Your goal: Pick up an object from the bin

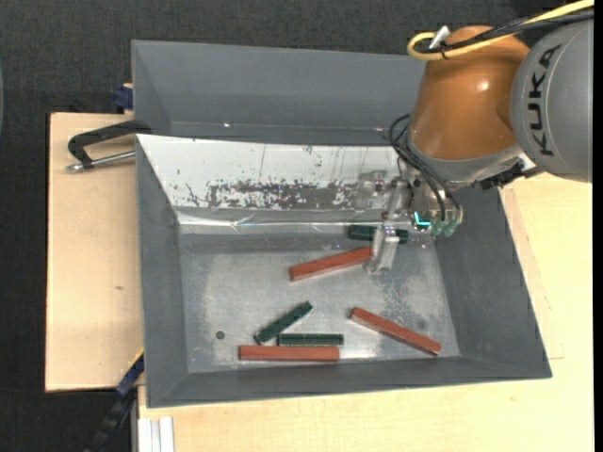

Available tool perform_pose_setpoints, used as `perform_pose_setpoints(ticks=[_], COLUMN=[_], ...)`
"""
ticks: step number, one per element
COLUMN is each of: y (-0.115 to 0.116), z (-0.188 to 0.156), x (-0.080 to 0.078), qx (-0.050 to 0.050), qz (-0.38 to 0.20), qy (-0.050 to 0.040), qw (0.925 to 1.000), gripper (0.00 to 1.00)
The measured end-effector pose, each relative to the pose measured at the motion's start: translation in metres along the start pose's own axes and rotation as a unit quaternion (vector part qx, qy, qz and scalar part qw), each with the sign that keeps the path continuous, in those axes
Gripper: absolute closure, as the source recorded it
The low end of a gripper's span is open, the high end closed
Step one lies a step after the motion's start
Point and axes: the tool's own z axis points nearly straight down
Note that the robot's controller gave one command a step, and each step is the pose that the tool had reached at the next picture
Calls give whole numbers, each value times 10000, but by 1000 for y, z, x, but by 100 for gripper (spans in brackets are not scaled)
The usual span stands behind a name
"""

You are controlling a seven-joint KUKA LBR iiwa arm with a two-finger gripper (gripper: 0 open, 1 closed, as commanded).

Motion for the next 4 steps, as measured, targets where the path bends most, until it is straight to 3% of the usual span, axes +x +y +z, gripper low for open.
perform_pose_setpoints(ticks=[1,2,3,4], y=[0,12,17,30], z=[-4,38,107,121], x=[-2,8,17,21], qx=[-1,4,2,-6], qz=[2,-129,-376,-127], qy=[-41,-80,-54,-61], qw=[10000,9999,9993,9999], gripper=[0,0,0,100])
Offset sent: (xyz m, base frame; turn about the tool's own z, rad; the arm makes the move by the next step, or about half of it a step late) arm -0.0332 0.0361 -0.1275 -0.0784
